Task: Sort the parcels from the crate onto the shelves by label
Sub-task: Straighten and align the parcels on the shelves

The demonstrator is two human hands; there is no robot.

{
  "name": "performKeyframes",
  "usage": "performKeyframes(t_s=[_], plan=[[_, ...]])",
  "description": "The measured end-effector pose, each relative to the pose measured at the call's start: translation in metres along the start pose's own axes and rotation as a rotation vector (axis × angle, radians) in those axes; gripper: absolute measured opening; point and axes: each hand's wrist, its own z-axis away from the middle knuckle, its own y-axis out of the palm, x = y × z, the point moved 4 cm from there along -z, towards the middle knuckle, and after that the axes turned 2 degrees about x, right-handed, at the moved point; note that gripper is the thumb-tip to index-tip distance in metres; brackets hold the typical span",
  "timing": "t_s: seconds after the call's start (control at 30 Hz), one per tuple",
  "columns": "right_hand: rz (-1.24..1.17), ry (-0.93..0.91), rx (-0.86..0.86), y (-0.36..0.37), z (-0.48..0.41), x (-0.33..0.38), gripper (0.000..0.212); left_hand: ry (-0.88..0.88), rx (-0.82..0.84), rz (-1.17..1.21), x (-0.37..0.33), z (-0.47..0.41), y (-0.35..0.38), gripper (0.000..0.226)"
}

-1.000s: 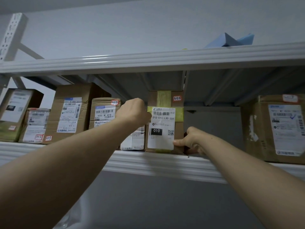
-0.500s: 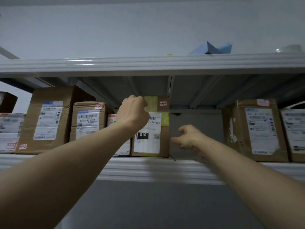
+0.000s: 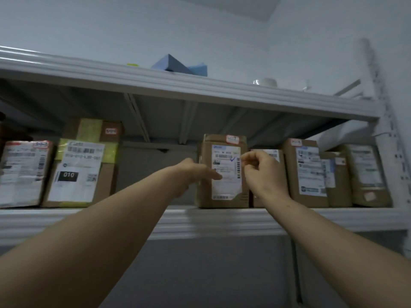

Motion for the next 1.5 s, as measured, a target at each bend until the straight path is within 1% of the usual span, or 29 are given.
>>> performKeyframes(t_s=[0.03, 0.07, 0.17, 0.2, 0.23, 0.3, 0.37, 0.43, 0.5, 0.53, 0.6, 0.7, 0.73, 0.8, 0.83, 0.87, 0.9, 0.97, 1.07, 1.17, 1.27, 1.37, 1.47, 1.5], plan=[[0.014, 0.007, 0.019, -0.008, -0.002, -0.010, 0.015, -0.025, 0.028, 0.025, -0.002, -0.004, 0.010, 0.084], [0.033, 0.015, 0.047, -0.014, -0.005, -0.019, 0.015, -0.039, 0.041, 0.046, -0.003, -0.008, 0.018, 0.075], [0.072, 0.052, 0.177, -0.020, -0.009, -0.038, 0.025, -0.016, 0.044, 0.108, -0.009, -0.016, 0.033, 0.040], [0.093, 0.060, 0.229, -0.020, -0.010, -0.042, 0.028, -0.018, 0.039, 0.132, -0.009, -0.018, 0.036, 0.033], [0.107, 0.068, 0.279, -0.018, -0.011, -0.045, 0.031, -0.028, 0.034, 0.153, -0.009, -0.017, 0.038, 0.031], [0.124, 0.079, 0.356, -0.015, -0.013, -0.051, 0.032, -0.042, 0.033, 0.190, -0.011, -0.014, 0.041, 0.035], [0.124, 0.101, 0.406, -0.010, -0.013, -0.057, 0.027, -0.044, 0.034, 0.183, -0.013, -0.012, 0.044, 0.053], [0.081, 0.139, 0.450, -0.003, -0.013, -0.061, 0.024, -0.045, 0.018, 0.122, -0.014, -0.011, 0.045, 0.071], [0.046, 0.171, 0.462, 0.003, -0.014, -0.065, 0.030, -0.077, 0.006, 0.073, -0.012, -0.013, 0.046, 0.078], [0.034, 0.188, 0.454, 0.004, -0.014, -0.065, 0.032, -0.092, -0.004, 0.068, -0.011, -0.014, 0.046, 0.073], [0.008, 0.225, 0.435, 0.006, -0.014, -0.064, 0.032, -0.105, -0.034, 0.094, -0.008, -0.014, 0.042, 0.056], [0.021, 0.236, 0.449, 0.014, -0.013, -0.056, 0.018, -0.093, -0.076, 0.128, -0.005, -0.013, 0.032, 0.044], [0.043, 0.228, 0.466, 0.017, -0.012, -0.051, 0.015, -0.084, -0.089, 0.131, -0.005, -0.011, 0.028, 0.037], [0.059, 0.214, 0.463, 0.026, -0.011, -0.037, 0.017, -0.067, -0.113, 0.136, -0.007, -0.002, 0.014, 0.021], [0.050, 0.204, 0.441, 0.031, -0.012, -0.030, 0.024, -0.053, -0.126, 0.139, -0.009, 0.001, 0.006, 0.019], [0.023, 0.200, 0.425, 0.037, -0.012, -0.022, 0.032, -0.033, -0.148, 0.138, -0.009, 0.003, -0.004, 0.022], [-0.033, 0.207, 0.420, 0.043, -0.011, -0.015, 0.035, -0.011, -0.179, 0.125, -0.008, 0.006, -0.015, 0.029], [-0.187, 0.236, 0.428, 0.057, -0.007, 0.002, 0.034, 0.050, -0.264, 0.033, -0.009, 0.010, -0.040, 0.034], [-0.333, 0.274, 0.436, 0.087, 0.001, 0.025, 0.037, 0.139, -0.400, -0.144, -0.009, 0.021, -0.077, 0.027], [-0.393, 0.298, 0.475, 0.118, 0.011, 0.040, 0.034, 0.146, -0.464, -0.287, -0.002, 0.027, -0.103, 0.016], [-0.340, 0.269, 0.510, 0.141, 0.013, 0.046, 0.024, 0.123, -0.477, -0.367, 0.014, 0.026, -0.118, 0.002], [-0.212, 0.199, 0.533, 0.149, 0.012, 0.050, 0.021, 0.097, -0.517, -0.461, 0.030, 0.020, -0.129, 0.009], [-0.129, 0.170, 0.596, 0.152, 0.011, 0.054, 0.029, 0.078, -0.574, -0.578, 0.043, 0.016, -0.136, 0.014], [-0.114, 0.165, 0.616, 0.154, 0.012, 0.055, 0.029, 0.072, -0.586, -0.615, 0.045, 0.017, -0.137, 0.014]])
